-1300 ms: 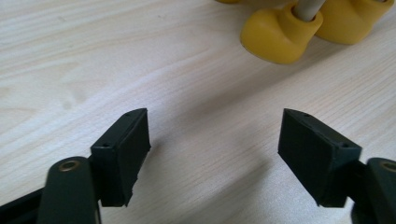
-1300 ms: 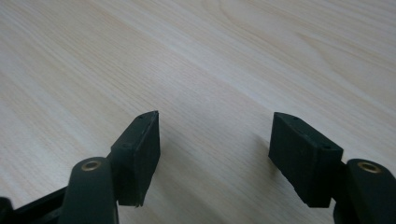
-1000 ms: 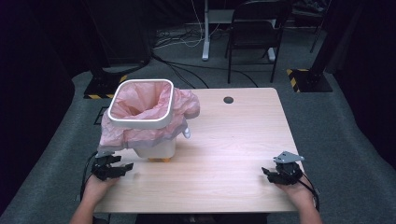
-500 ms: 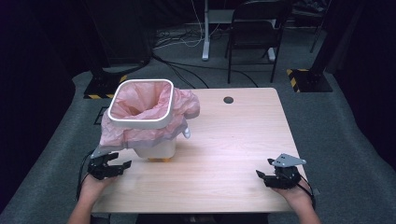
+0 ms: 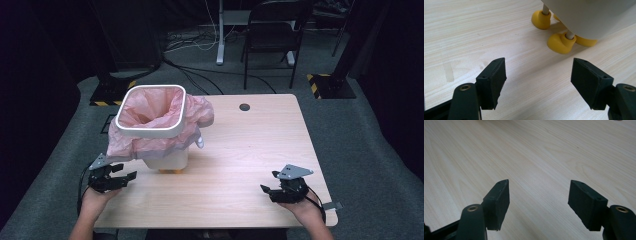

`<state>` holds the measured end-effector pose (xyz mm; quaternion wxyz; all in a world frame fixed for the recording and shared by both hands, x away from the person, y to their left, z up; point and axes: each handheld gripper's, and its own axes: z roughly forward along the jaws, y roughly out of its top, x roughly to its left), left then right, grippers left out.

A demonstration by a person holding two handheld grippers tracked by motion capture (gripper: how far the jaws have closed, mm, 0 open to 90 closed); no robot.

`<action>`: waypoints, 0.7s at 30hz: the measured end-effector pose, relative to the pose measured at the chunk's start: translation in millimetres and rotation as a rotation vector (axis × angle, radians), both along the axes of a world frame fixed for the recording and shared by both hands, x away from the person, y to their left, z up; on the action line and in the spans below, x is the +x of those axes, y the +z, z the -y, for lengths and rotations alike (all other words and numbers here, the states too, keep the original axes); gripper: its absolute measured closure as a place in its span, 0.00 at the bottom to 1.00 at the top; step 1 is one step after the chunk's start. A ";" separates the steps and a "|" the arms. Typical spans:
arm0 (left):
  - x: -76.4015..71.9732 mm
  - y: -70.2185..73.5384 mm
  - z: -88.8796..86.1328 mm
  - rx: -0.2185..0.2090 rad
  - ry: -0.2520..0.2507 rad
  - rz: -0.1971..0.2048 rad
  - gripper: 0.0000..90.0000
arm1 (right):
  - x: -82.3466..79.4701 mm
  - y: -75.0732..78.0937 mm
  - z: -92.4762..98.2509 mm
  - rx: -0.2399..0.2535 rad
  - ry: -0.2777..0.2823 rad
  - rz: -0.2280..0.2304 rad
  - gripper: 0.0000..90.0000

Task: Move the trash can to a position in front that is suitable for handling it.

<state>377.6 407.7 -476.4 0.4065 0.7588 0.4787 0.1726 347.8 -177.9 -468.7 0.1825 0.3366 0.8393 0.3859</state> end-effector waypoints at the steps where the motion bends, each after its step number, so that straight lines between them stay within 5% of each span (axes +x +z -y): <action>1: 0.4 0.8 -0.6 -0.008 0.001 0.001 0.31 | 1.6 -0.1 -2.0 -0.012 0.009 -0.001 0.36; 9: -1.0 19.4 0.2 -0.043 -0.062 0.070 0.31 | 9.4 5.0 -15.7 -0.046 0.033 -0.009 0.36; 21: 1.7 40.9 3.2 -0.100 -0.051 0.116 0.37 | 18.3 36.5 -32.2 -0.011 0.034 0.024 0.37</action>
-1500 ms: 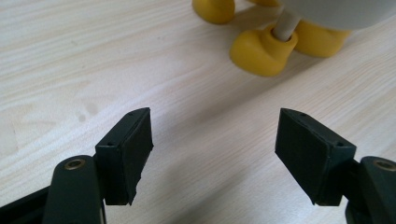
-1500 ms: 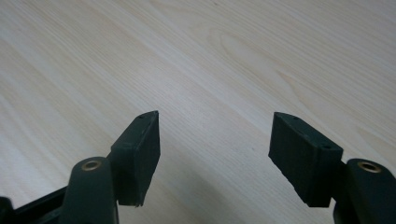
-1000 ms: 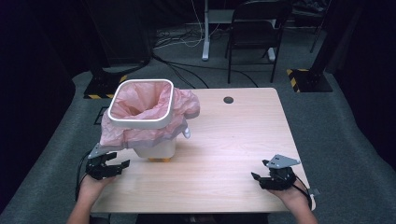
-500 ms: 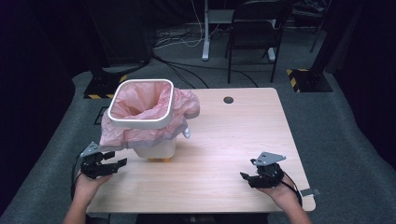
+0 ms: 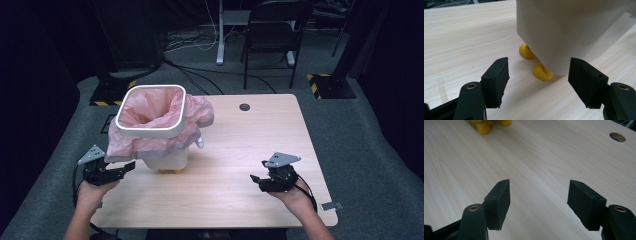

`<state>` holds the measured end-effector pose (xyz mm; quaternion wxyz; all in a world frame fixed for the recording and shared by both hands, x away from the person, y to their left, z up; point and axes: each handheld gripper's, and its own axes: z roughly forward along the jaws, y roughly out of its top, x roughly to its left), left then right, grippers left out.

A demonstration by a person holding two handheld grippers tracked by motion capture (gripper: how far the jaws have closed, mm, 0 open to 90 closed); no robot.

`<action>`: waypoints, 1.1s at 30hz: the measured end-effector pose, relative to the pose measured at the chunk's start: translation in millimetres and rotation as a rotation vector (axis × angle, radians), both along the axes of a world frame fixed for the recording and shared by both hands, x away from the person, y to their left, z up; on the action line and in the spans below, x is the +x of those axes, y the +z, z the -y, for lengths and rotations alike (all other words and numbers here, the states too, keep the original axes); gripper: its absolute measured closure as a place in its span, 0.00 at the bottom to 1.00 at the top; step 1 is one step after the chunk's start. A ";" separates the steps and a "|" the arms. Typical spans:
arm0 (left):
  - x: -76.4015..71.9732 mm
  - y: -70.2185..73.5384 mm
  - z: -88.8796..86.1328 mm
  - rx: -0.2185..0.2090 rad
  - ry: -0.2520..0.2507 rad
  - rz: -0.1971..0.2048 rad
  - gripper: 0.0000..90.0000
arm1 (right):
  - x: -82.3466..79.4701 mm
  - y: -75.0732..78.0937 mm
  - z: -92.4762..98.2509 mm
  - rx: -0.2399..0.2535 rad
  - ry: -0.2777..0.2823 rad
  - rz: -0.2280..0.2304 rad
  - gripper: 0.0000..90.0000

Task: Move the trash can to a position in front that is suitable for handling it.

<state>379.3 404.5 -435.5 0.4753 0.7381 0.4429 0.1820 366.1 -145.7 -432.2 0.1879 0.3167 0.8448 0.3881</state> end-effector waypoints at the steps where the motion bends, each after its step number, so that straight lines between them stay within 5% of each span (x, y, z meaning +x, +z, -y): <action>1: 0.7 1.5 -0.3 -0.003 0.004 0.001 0.37 | 0.6 1.6 -1.6 -0.001 0.001 0.003 0.37; 13: 1.7 18.1 -8.7 -0.037 0.053 0.046 0.37 | 2.7 4.8 -11.1 -0.018 0.006 -0.008 0.40; 25: 5.4 36.3 -5.4 -0.007 0.057 0.093 0.37 | 6.4 12.4 -27.1 0.030 0.032 0.002 0.40; 33: 11.5 45.5 -0.3 0.015 0.047 0.098 0.35 | 8.6 9.6 -40.6 0.012 0.055 0.002 0.41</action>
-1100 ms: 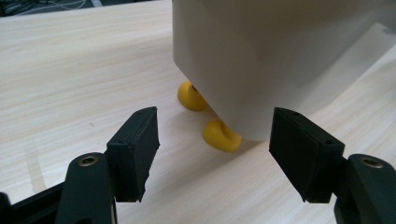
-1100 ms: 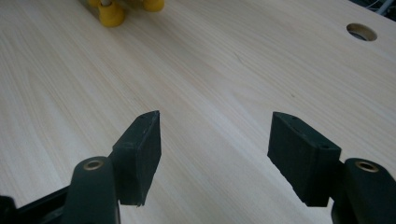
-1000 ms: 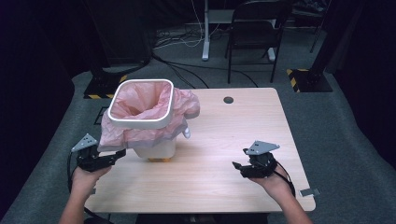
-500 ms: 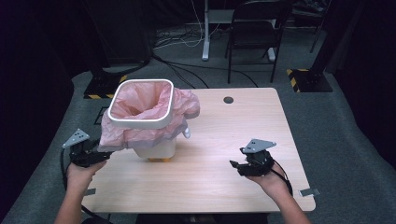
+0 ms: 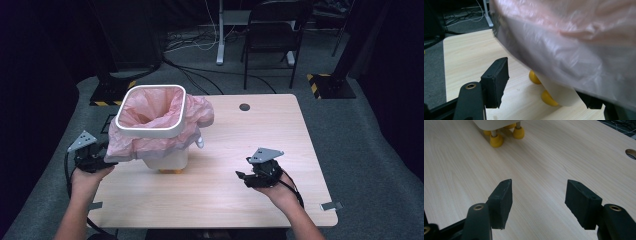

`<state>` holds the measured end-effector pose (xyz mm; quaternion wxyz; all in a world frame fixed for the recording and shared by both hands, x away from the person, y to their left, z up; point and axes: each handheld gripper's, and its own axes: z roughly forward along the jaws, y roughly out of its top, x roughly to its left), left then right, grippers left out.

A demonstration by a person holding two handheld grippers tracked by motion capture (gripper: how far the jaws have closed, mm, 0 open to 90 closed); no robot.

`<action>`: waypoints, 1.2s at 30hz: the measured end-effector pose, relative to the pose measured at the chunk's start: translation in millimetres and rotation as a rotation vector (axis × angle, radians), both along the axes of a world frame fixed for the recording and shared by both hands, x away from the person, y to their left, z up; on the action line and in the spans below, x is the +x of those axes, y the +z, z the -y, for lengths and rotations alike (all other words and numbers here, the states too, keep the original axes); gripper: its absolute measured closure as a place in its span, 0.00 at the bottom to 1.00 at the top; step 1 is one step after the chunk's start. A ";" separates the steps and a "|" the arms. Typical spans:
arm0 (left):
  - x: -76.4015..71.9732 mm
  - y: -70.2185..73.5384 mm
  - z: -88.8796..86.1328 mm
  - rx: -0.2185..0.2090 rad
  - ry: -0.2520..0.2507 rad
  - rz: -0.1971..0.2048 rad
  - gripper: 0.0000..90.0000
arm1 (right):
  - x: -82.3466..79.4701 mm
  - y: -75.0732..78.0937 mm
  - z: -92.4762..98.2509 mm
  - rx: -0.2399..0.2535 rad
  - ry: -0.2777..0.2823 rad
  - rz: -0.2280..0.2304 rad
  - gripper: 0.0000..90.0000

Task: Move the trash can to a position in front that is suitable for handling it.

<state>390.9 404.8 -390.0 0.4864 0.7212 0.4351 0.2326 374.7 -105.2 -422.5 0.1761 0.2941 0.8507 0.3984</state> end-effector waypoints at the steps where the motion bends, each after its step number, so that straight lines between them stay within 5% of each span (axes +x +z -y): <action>1: 0.9 0.8 1.0 0.001 -0.002 0.003 0.34 | 0.6 0.3 -0.9 0.007 0.000 -0.004 0.41; 8: 9.2 4.4 6.7 -0.002 -0.019 -0.008 0.38 | 3.8 5.8 -8.1 0.014 0.016 -0.002 0.43; 13: 13.8 5.7 12.0 0.028 -0.016 -0.012 0.53 | 7.7 10.2 -13.5 0.016 0.020 0.001 0.43; 21: 17.4 5.9 5.0 0.008 0.011 -0.025 0.76 | 14.7 18.3 -20.9 0.021 0.035 0.018 0.48; 25: 18.8 6.4 5.4 0.016 0.000 -0.027 0.75 | 17.4 20.7 -25.0 0.029 0.042 0.018 0.48; 30: 25.0 7.7 9.2 0.041 0.009 -0.026 0.58 | 21.9 25.1 -35.5 0.041 0.058 0.024 0.47; 36: 32.2 4.9 13.3 0.056 0.006 -0.049 0.63 | 26.7 28.7 -42.0 0.050 0.065 0.038 0.46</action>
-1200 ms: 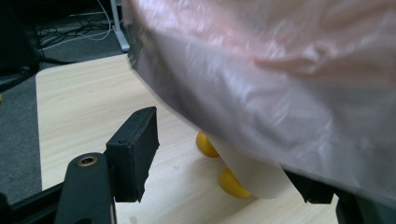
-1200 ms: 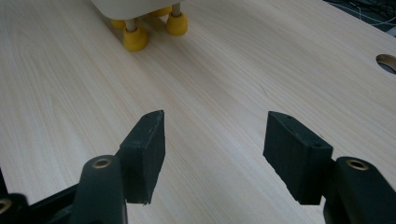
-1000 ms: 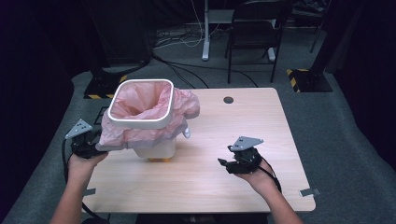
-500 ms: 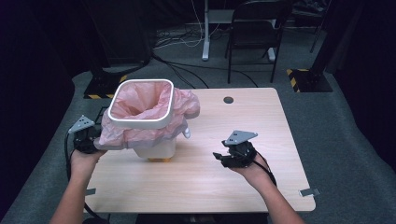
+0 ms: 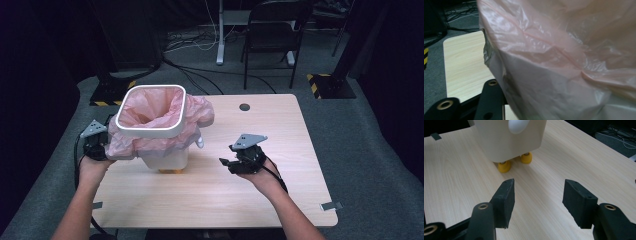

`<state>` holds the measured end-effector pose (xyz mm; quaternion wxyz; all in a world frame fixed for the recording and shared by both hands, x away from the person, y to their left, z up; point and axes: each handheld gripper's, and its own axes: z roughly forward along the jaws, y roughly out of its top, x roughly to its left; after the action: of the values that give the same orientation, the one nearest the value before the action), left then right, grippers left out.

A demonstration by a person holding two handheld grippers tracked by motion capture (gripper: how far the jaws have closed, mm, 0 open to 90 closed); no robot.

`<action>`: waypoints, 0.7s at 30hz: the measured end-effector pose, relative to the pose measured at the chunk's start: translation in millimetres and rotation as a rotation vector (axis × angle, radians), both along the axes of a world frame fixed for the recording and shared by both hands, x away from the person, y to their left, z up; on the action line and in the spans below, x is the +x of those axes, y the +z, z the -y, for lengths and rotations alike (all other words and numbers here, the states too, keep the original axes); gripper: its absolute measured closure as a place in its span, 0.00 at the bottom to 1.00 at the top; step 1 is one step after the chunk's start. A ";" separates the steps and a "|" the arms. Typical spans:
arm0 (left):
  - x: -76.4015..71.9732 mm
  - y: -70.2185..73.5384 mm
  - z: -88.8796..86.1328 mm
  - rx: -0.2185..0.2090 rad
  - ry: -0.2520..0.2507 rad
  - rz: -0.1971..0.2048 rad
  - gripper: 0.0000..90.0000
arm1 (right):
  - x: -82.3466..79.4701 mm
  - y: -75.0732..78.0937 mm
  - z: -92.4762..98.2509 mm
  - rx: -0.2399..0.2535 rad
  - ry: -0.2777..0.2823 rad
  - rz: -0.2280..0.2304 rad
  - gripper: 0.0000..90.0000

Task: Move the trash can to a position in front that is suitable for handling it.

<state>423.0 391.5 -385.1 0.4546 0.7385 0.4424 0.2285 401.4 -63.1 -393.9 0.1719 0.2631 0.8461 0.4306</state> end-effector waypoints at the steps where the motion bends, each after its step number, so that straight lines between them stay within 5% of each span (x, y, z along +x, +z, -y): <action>1: 0.9 -0.8 1.1 0.002 -0.002 0.000 0.63 | 0.0 0.0 0.0 0.000 0.000 0.000 0.46; 5: 3.0 -2.4 4.3 0.022 -0.016 -0.006 0.78 | 4.6 2.0 -3.2 0.028 0.007 -0.009 0.48; 9: 4.0 -4.0 8.3 0.042 -0.018 0.000 0.80 | 6.7 4.6 -7.4 0.040 0.022 -0.009 0.50; 18: -0.4 7.8 1.1 -0.011 0.021 0.062 0.51 | 12.0 12.9 -29.0 0.050 0.056 0.010 0.48; 21: -2.3 9.9 -0.6 -0.022 0.017 0.082 0.48 | 13.3 13.6 -34.0 0.055 0.056 0.018 0.46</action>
<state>420.7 392.1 -375.2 0.4785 0.7195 0.4325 0.2574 414.7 -29.1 -380.3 0.1600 0.2399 0.8394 0.4607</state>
